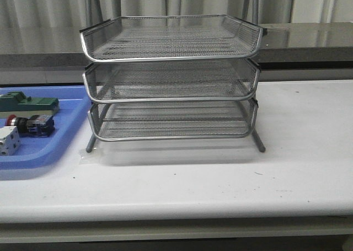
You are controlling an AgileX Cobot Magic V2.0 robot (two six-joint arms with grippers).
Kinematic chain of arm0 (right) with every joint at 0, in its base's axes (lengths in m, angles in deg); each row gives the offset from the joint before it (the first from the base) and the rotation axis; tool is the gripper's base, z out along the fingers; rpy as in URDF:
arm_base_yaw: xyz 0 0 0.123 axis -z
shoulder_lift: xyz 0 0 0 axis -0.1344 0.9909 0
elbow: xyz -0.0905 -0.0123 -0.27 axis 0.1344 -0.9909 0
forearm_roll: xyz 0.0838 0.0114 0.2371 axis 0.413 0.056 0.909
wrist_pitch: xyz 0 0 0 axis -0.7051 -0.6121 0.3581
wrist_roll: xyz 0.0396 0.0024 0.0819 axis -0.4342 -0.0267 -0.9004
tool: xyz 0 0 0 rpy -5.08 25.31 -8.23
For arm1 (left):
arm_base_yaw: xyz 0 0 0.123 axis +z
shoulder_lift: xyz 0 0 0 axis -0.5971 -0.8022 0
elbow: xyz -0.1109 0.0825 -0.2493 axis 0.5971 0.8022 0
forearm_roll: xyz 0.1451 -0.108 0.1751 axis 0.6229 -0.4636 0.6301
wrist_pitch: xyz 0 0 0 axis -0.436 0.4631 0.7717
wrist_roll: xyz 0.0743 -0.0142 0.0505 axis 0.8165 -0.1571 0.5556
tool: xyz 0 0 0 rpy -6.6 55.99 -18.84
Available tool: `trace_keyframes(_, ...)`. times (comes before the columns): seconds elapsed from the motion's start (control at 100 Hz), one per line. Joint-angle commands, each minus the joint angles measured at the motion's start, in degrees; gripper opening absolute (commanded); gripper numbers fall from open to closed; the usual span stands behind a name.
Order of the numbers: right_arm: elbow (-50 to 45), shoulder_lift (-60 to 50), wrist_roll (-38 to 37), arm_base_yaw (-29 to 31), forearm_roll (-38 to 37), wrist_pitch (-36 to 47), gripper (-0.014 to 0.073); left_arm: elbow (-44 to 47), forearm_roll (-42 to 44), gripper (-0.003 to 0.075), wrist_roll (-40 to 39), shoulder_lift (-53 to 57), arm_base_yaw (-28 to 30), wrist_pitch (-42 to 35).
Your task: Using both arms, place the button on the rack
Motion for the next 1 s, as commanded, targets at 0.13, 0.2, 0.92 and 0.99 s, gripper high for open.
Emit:
trace_keyframes(0.13, 7.69, 0.03, 0.00, 0.26, 0.30, -2.91, -0.0060, 1.87, -0.13, -0.0020, -0.52, 1.79, 0.18, -5.09)
trace_keyframes(0.2, 11.96, 1.69, 0.00, 0.26, 0.87, -7.45, -0.0060, 1.87, -0.13, -0.0020, -0.52, 1.79, 0.18, -5.09)
trace_keyframes(0.92, 40.54, 36.24, 0.00, 0.26, 12.77, -35.40, -0.0060, 1.87, -0.13, -0.0020, -0.52, 1.79, 0.18, -5.09)
trace_keyframes(0.99, 40.54, 38.11, 0.00, 0.26, 15.62, -35.24, -0.0058, 1.87, -0.13, -0.0020, -0.52, 1.79, 0.18, -5.09)
